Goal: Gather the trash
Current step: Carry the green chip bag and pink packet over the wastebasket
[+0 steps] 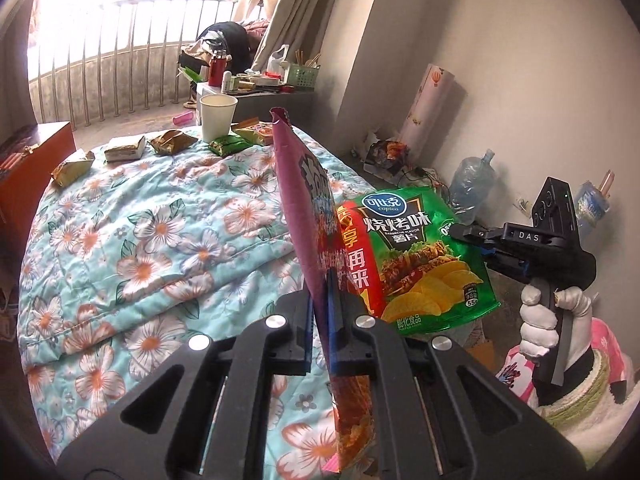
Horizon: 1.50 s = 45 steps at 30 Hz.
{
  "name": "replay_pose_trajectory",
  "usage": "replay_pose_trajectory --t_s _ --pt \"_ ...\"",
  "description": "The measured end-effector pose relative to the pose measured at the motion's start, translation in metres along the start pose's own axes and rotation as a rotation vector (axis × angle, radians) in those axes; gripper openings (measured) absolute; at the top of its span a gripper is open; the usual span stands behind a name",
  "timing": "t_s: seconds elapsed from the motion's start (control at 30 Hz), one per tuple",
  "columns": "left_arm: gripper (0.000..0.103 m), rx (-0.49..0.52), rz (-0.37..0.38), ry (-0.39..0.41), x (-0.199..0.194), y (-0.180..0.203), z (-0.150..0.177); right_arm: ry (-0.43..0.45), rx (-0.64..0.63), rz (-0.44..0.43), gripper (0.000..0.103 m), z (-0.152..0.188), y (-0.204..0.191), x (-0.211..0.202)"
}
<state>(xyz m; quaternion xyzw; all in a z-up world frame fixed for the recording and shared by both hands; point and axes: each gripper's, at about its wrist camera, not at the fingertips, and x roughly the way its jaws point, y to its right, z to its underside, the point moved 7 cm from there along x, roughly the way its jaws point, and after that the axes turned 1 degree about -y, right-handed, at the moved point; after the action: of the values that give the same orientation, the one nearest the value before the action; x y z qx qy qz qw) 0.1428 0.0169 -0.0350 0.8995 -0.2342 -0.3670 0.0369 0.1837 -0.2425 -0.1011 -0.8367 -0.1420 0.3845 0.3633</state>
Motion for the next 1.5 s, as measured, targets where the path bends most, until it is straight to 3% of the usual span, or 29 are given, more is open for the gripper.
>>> replay_pose_trajectory --t_s 0.3,0.6,0.77,0.93,1.17,1.5 --pt "0.001 0.054 0.027 0.028 -0.005 0.025 -0.012 0.091 0.008 -0.015 0.015 -0.011 0.009 -0.037" --pt "0.000 0.191 0.165 0.061 0.013 0.091 -0.048 0.282 0.040 0.038 0.015 -0.030 0.032 -0.116" --pt "0.000 0.282 0.252 0.090 0.033 0.145 -0.074 0.453 0.111 0.117 0.015 -0.053 0.074 -0.181" --pt "0.000 0.353 0.313 0.088 0.064 0.195 -0.089 0.593 0.195 0.253 0.015 -0.076 0.142 -0.228" --pt "0.000 0.402 0.357 0.021 0.117 0.243 -0.091 0.609 0.333 0.442 0.015 -0.087 0.251 -0.214" --pt "0.000 0.435 0.342 -0.112 0.199 0.263 -0.086 0.501 0.522 0.421 0.015 -0.105 0.396 -0.125"
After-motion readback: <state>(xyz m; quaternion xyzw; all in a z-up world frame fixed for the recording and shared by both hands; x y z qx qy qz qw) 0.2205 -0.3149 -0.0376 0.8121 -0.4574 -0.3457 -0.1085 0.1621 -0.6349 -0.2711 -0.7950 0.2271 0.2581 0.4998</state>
